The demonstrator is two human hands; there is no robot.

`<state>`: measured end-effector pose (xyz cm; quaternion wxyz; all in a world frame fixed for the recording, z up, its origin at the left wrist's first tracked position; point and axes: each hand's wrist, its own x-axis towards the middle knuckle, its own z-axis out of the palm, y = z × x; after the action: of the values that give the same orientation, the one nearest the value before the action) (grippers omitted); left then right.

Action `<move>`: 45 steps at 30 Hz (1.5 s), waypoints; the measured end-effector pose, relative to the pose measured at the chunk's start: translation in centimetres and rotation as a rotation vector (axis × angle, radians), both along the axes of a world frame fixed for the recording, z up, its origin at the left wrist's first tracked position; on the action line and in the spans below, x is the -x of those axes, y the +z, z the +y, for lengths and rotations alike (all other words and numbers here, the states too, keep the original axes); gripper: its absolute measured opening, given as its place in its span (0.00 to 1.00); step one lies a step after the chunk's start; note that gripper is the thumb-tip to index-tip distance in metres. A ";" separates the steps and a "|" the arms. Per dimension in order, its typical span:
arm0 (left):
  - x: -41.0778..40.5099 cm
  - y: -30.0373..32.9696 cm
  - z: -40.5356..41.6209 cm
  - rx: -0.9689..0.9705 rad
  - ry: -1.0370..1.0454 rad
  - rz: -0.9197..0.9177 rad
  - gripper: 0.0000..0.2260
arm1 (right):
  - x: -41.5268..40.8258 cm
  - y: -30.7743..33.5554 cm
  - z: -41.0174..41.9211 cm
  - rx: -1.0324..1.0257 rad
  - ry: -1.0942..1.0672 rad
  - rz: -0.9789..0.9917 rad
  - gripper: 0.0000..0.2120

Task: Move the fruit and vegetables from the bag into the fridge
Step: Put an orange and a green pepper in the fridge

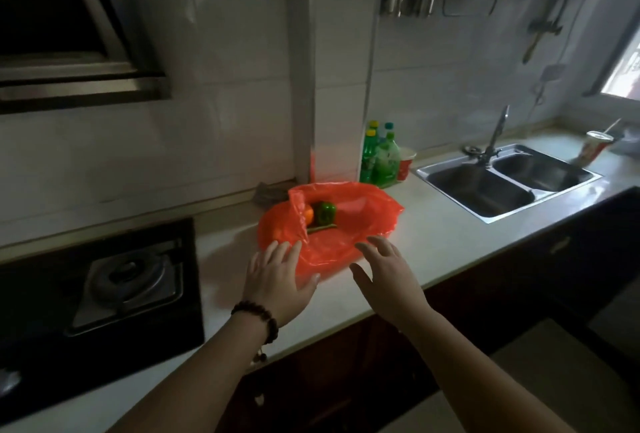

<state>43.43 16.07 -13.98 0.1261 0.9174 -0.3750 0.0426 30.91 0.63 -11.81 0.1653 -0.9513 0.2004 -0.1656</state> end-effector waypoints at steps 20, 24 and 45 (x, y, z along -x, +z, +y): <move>-12.2 -5.0 -19.1 0.071 0.086 0.142 0.30 | -16.8 -5.5 -19.5 -0.065 0.260 0.087 0.19; -14.0 -6.2 -20.3 0.063 0.020 -0.003 0.27 | -20.1 -6.3 -22.1 -0.045 0.332 0.098 0.19; -23.2 -11.7 -17.6 -0.201 0.341 0.254 0.39 | -36.2 -13.0 -28.1 -0.076 0.806 0.553 0.31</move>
<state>66.63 -1.56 -25.67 0.0711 0.9734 -0.1983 -0.0902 67.15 -27.49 -24.77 0.1914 -0.9549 -0.1414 0.1777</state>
